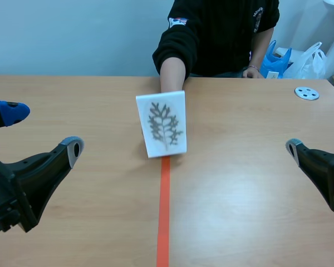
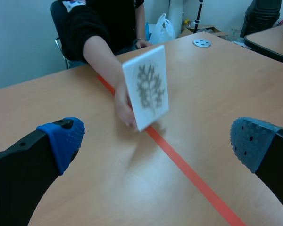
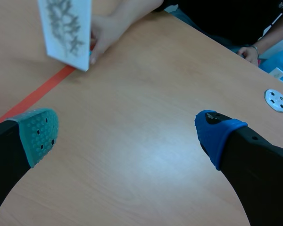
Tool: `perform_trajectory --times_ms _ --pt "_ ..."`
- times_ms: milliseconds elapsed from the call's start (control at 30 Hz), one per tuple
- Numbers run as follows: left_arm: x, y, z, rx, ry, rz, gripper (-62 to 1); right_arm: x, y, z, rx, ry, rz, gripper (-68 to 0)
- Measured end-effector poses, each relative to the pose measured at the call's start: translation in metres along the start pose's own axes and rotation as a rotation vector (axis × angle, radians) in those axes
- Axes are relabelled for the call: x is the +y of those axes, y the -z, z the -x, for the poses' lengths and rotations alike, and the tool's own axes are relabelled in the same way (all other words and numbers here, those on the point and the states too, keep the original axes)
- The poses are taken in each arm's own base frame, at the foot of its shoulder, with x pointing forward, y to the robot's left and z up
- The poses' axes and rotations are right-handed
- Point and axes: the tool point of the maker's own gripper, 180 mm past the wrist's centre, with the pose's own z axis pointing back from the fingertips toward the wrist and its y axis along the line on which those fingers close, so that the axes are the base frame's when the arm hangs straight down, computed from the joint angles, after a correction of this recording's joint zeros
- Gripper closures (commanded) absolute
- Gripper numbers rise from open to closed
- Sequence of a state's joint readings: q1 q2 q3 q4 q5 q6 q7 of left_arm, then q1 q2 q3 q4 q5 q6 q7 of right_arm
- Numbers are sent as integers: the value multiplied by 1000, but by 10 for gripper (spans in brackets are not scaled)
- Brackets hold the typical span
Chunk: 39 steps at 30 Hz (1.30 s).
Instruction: Sort the leaf by its shape. The table is split by an orange tape line. A compound leaf with several leaflets goes to the left side, a simple leaf with one blade goes to the right side. Return to the home posture when a red brick is placed on the table.
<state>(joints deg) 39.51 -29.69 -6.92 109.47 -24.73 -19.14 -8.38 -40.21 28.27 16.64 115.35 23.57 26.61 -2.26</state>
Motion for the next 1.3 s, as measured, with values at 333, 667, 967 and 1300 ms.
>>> perform_trajectory --times_ms 333,667,967,1300 --pt "0 0 0 0 0 0 -623 0 0 0 0 0 0 -593" --pt "0 0 0 0 0 0 -623 0 0 0 0 0 0 -593" --pt "0 0 0 0 0 0 -623 3 2 6 41 -16 -31 -593" --pt "0 0 1 4 0 0 -623 -9 21 40 101 -13 -142 -593"
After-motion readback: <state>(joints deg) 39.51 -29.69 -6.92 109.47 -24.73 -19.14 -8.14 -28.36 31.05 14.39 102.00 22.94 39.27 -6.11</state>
